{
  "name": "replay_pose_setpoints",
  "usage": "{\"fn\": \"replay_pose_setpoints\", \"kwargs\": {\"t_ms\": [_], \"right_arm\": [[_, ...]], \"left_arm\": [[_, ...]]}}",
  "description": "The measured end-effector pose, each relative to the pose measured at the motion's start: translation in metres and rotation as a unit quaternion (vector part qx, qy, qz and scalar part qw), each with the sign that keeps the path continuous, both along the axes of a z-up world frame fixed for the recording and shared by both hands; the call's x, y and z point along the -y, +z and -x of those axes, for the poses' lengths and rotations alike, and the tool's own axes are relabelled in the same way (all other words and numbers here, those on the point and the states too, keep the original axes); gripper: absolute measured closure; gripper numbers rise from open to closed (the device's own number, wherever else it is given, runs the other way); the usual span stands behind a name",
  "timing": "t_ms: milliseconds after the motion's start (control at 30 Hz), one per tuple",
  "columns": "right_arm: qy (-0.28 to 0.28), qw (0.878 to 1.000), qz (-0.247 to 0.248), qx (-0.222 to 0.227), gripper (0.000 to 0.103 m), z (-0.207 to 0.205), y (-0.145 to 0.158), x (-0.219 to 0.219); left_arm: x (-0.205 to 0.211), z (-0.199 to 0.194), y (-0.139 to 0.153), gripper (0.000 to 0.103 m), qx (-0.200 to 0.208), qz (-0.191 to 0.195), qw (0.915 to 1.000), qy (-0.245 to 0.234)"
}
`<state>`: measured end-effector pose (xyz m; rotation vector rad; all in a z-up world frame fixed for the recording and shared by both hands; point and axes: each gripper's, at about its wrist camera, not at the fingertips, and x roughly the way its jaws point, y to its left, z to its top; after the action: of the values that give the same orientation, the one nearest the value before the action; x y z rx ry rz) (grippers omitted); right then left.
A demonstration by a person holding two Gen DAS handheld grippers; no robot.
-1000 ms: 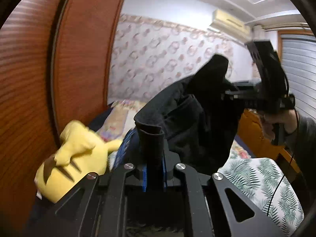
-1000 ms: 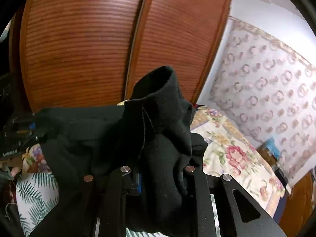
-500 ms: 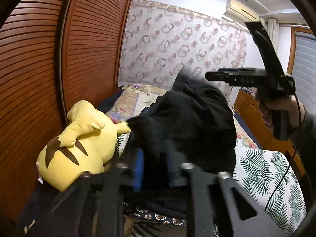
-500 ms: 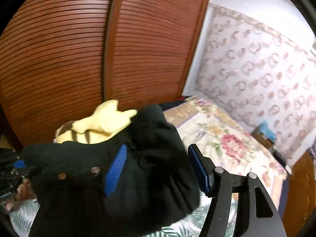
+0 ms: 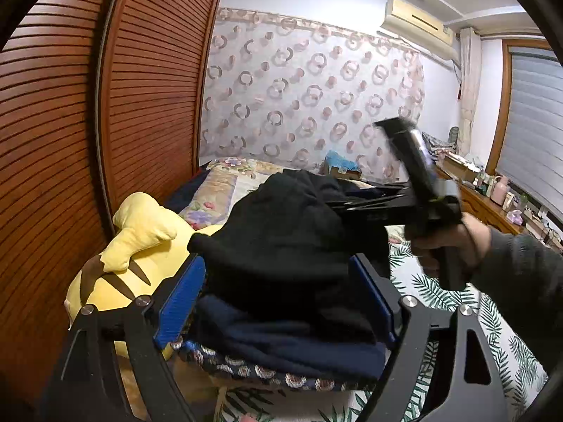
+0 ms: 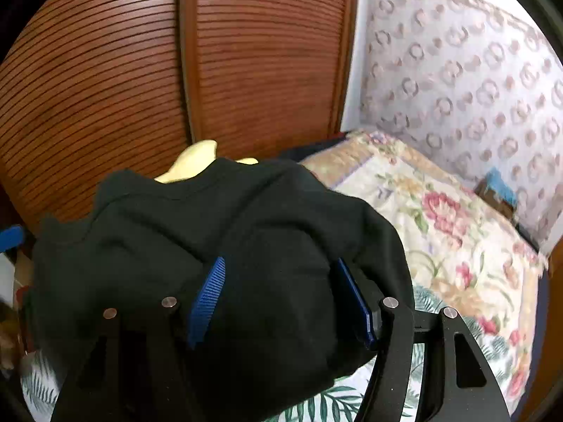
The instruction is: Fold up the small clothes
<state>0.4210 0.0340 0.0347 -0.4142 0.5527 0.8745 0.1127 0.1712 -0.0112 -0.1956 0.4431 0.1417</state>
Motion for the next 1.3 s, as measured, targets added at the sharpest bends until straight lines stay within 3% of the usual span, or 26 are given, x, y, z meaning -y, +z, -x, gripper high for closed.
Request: {"fn": "replay_pose_setpoints", "kwargs": {"t_ms": [100,200,500,633,733,1067,1300], "right_arm": [[-0.007,1.000,-0.017,-0.025,0.036,-0.012,0.002,0.000],[-0.018,1.000,-0.017,-0.008,0.036,-0.001,0.008,0.005],[-0.048,0.996,-0.066,0.046,0.035,0.097,0.028,0.074],[-0.073,0.991,-0.095,0.054,0.024,0.141,0.021,0.112],[-0.106,0.987,-0.106,0.063,0.018,0.173,0.013,0.139],[-0.195,0.968,-0.138,0.074,0.017,0.259,0.005,0.197],[-0.251,0.951,-0.158,0.091,0.017,0.291,0.005,0.188]], "left_arm": [[0.006,0.005,0.003,0.019,0.001,-0.009,1.0000,0.001],[0.011,0.008,0.006,0.019,0.002,-0.015,0.9999,0.002],[0.041,0.012,0.013,0.019,0.000,-0.045,0.9990,-0.004],[0.057,0.012,0.015,0.019,0.002,-0.050,0.9986,-0.020],[0.071,0.012,0.015,0.019,0.003,-0.056,0.9978,-0.035],[0.125,0.014,0.018,0.019,-0.002,-0.064,0.9944,-0.084],[0.153,0.015,0.028,0.019,0.005,-0.061,0.9925,-0.106]]}}
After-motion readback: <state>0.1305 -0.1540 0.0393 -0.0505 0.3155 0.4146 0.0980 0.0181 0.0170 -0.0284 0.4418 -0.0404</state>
